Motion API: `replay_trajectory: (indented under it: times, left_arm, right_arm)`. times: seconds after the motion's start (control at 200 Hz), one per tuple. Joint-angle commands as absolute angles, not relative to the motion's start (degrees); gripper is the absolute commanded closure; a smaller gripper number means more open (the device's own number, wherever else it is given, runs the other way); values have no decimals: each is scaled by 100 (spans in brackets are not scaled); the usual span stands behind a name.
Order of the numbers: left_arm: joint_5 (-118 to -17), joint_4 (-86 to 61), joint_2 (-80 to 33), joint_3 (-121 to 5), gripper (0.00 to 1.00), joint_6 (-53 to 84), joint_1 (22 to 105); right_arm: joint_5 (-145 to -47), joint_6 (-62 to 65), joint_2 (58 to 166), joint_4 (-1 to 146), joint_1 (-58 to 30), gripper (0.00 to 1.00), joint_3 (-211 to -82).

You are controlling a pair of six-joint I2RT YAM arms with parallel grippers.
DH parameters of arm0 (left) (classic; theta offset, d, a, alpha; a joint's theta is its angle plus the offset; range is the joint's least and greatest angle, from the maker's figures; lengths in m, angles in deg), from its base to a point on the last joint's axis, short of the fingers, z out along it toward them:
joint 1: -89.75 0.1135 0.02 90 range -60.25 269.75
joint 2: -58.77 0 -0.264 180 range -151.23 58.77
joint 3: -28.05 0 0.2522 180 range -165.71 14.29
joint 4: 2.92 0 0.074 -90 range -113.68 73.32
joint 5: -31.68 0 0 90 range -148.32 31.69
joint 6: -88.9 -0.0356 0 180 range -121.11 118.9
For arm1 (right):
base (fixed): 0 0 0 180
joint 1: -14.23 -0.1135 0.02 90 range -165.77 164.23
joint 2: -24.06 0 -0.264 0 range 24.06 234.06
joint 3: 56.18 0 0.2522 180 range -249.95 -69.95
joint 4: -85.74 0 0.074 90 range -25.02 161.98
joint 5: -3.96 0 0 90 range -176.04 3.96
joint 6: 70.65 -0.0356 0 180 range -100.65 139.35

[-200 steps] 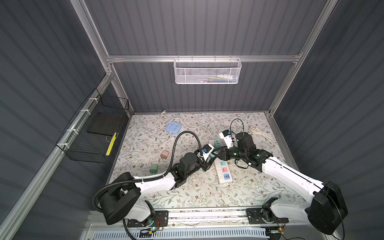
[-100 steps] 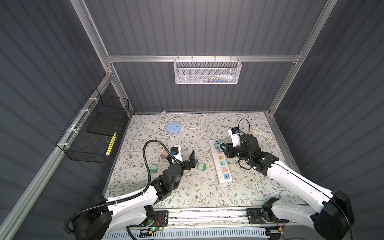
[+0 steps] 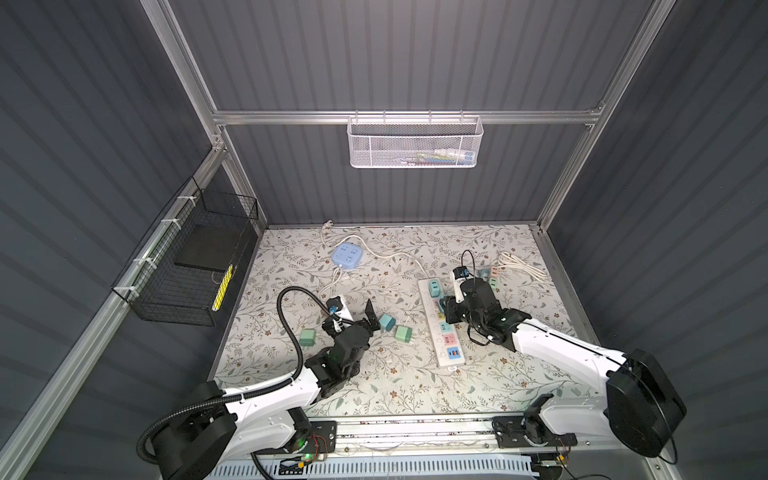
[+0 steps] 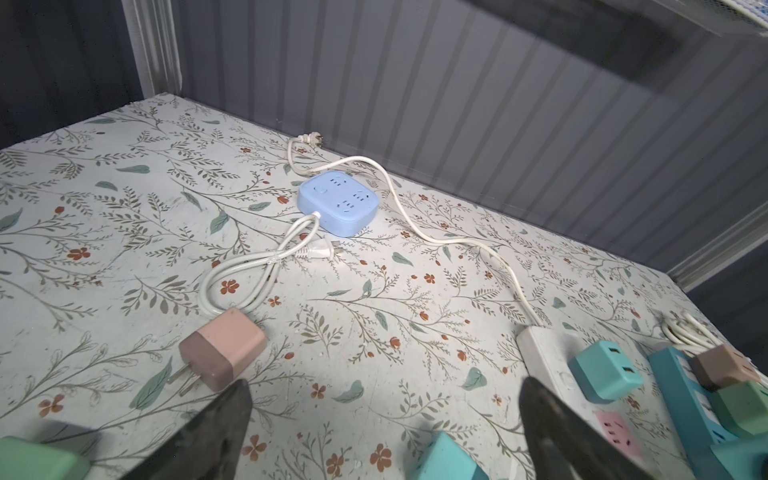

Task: Insert the plug
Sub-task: 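Open and withdraw the left gripper while the right carries the adapter over the strip, then lower the second teal adapter with the right gripper onto the pink socket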

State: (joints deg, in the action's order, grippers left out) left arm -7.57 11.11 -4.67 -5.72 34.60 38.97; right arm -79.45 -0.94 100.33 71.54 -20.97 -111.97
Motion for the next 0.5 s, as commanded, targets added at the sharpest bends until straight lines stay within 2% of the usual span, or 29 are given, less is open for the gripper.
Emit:
replay_trajectory:
  times: [0.0,0.495]
  left_arm:
    - [-937,1005,-451,-471,0,3835,4044]
    - [-1236,768,-133,-154,0,4120,4319]
  right_arm:
    - [-7668,79,10258,7476,-2109,81,-11442]
    - [-7558,-5,10748,7746,-2092,81,-11604]
